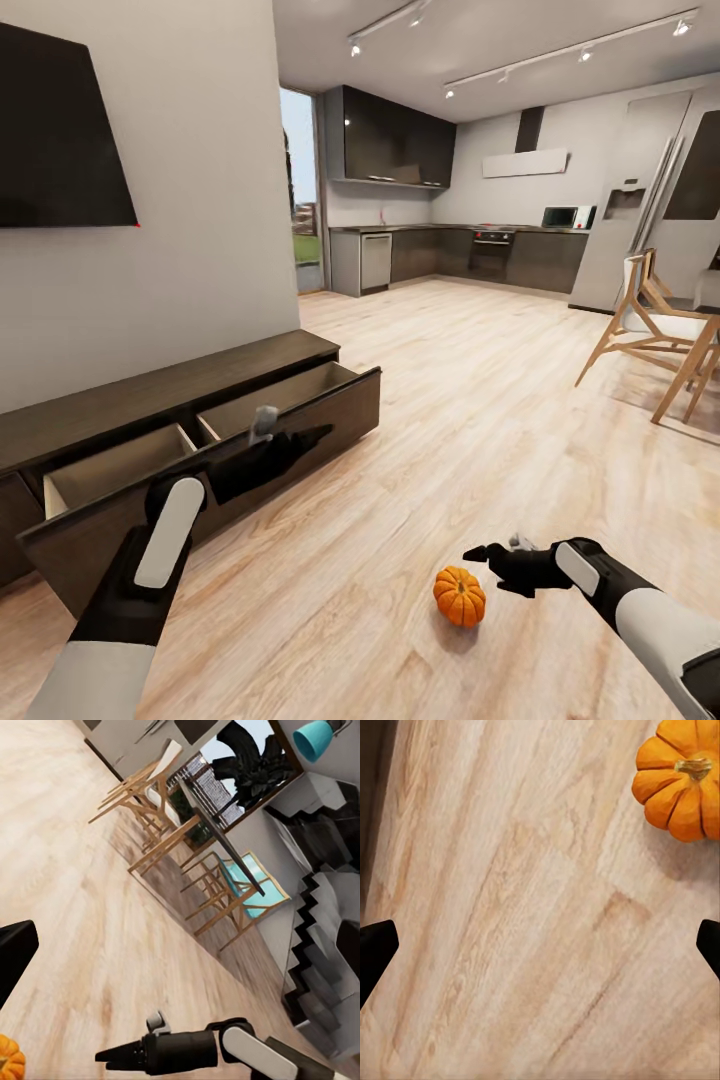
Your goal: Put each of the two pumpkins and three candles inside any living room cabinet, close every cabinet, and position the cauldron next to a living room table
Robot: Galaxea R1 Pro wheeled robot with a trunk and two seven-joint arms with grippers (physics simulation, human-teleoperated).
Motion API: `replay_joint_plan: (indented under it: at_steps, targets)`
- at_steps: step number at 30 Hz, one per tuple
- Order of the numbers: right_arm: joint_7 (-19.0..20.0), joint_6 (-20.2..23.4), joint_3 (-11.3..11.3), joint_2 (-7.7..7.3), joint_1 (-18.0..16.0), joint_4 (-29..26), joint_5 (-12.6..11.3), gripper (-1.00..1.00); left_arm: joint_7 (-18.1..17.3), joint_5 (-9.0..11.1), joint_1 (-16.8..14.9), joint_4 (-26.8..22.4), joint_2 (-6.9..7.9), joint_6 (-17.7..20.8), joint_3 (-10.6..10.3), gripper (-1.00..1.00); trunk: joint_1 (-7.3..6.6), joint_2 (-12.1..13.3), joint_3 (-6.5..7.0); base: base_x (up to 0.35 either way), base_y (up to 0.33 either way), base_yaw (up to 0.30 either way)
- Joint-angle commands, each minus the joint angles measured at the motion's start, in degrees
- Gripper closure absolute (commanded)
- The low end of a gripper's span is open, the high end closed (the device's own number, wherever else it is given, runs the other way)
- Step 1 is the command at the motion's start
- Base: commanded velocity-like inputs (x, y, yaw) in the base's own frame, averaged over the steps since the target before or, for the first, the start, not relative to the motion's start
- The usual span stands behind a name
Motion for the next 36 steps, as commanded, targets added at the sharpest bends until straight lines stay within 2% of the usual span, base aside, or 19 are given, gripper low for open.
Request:
replay_joint_plan:
  at_steps: [1,4,8,10,11,14,17,19,21,23,25,28,34,36]
  targets:
    - [0.27,0.11,0.17,0.0,-0.04,0.16,0.1,-1.0,-0.15,-0.29,-0.04,-0.01,-0.18,0.15,-0.16,-1.0,-0.01,-0.02,-0.06,0.0,0.0,0.0]
    - [0.23,0.11,0.12,0.04,-0.08,1.13,0.08,-1.0,-0.2,-0.91,-0.04,-0.04,-0.58,-0.48,-0.33,-1.0,-0.01,-0.02,-0.06,0.0,0.0,0.0]
    - [0.19,0.07,0.0,0.07,-0.15,4.19,-0.07,-1.0,-0.2,-1.39,-0.04,-0.01,-1.31,-3.27,-0.97,-1.0,-0.01,-0.02,-0.06,0.0,0.0,0.0]
    - [0.18,-0.06,-0.03,0.09,-0.17,5.18,-0.15,-1.0,-0.14,-1.5,-0.04,-0.01,-1.78,-4.27,-2.63,-1.0,-0.01,-0.02,-0.06,0.0,0.0,0.0]
    - [0.15,-1.05,-0.04,0.13,-0.18,5.76,-0.17,-1.0,-0.09,-1.54,-0.04,0.06,-2.08,-4.56,-3.78,-1.0,-0.01,-0.02,-0.06,0.0,0.0,0.0]
    - [0.12,-4.26,-0.05,0.54,-0.18,7.38,-0.18,-1.0,-0.03,-1.61,-0.04,0.23,-2.91,-4.87,-5.31,-1.0,-0.01,-0.02,-0.06,0.0,0.0,0.0]
    - [0.1,-7.01,-0.05,1.48,-0.18,8.81,-0.19,-1.0,0.0,-1.89,-0.04,0.3,-3.5,-4.99,-5.97,-1.0,-0.01,-0.02,-0.06,0.0,0.0,0.0]
    - [0.1,-8.7,-0.02,2.19,-0.18,9.57,-0.17,-1.0,-0.03,-3.81,-0.04,0.23,-3.77,-5.04,-6.44,-1.0,-0.01,-0.02,-0.06,0.0,0.0,0.0]
    - [0.09,-9.43,0.01,2.65,-0.18,9.88,-0.17,-1.0,-0.09,-7.01,-0.04,0.13,-3.91,-5.07,-6.93,-1.0,-0.01,-0.02,-0.06,0.0,0.0,0.0]
    - [0.09,-9.7,0.02,2.81,-0.18,10.0,-0.18,-1.0,-0.12,-8.87,-0.04,0.06,-4.0,-5.07,-7.14,-1.0,-0.01,-0.02,-0.06,0.0,0.0,0.0]
    - [0.12,-9.84,-0.01,2.89,-0.18,10.04,-0.25,-1.0,-0.16,-9.85,-0.04,0.03,-4.05,-5.08,-7.25,-1.0,-0.01,-0.02,-0.06,0.0,0.0,0.0]
    - [0.24,-9.97,-0.17,2.95,-0.18,10.06,-0.34,-1.0,-0.27,-10.62,-0.04,0.0,-4.09,-5.08,-7.4,-1.0,-0.01,-0.02,-0.06,0.0,0.0,0.0]
    - [0.38,-10.66,-0.09,2.97,-0.13,10.06,-0.44,-1.0,-0.56,-10.85,-0.04,0.0,-4.04,-5.01,-7.44,-1.0,-0.01,-0.02,-0.06,0.0,0.0,0.0]
    - [0.4,-11.57,-0.01,2.97,-0.12,10.06,-0.45,-1.0,-0.6,-10.87,-0.04,0.0,-4.03,-5.0,-7.45,-1.0,0.04,-0.05,-0.5,0.0,0.0,0.0]
